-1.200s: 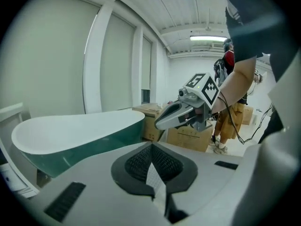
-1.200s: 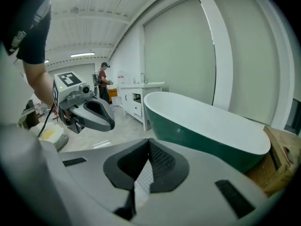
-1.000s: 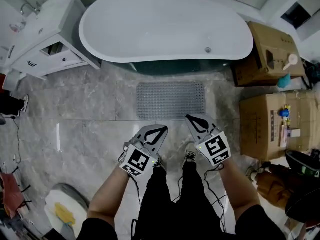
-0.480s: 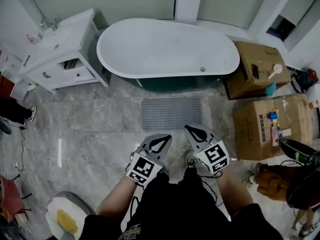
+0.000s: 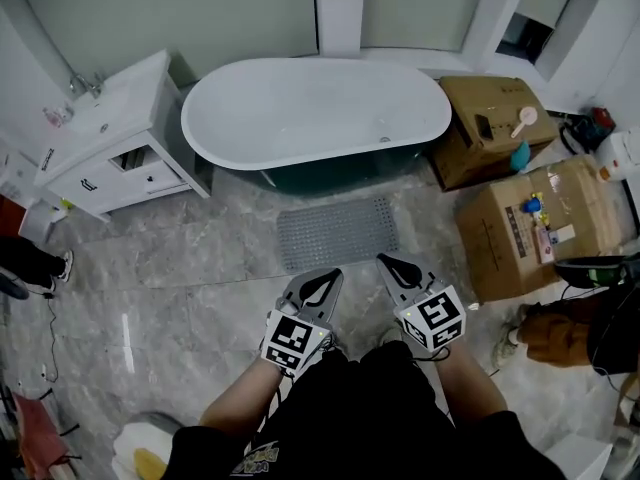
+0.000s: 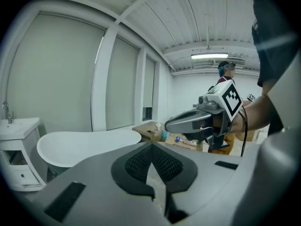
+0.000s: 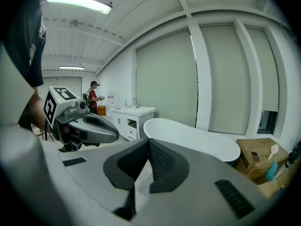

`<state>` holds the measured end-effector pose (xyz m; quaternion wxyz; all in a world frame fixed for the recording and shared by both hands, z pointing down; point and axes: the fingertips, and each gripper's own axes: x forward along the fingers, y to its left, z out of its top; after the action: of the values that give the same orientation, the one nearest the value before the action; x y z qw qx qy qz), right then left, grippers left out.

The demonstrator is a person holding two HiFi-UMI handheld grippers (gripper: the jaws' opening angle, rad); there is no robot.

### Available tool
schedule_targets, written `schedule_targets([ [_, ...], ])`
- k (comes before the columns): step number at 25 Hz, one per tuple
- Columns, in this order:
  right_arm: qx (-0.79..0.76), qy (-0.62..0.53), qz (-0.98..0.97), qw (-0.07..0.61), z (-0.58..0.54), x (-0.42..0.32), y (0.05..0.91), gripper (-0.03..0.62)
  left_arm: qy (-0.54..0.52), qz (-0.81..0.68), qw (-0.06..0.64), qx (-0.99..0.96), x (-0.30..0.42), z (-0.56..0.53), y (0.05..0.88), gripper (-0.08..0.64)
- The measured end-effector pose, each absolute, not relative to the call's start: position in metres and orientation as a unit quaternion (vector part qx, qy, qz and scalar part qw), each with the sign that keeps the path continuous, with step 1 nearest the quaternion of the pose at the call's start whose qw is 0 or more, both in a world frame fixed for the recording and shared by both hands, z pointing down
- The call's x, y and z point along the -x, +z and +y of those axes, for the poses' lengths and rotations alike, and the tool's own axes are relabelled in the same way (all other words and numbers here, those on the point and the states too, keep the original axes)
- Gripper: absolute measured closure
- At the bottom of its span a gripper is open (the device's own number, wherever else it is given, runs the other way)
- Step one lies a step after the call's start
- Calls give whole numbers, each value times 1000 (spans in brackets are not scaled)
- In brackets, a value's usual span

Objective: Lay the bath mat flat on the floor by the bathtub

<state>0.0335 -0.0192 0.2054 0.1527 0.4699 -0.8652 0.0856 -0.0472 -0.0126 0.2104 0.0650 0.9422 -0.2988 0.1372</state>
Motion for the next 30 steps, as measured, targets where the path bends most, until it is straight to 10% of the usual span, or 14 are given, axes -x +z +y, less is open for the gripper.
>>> schedule_targets([
  [30,-405,86,-901,126,212,-89,196,575,151,-436,79,-884,14,218,194,545],
])
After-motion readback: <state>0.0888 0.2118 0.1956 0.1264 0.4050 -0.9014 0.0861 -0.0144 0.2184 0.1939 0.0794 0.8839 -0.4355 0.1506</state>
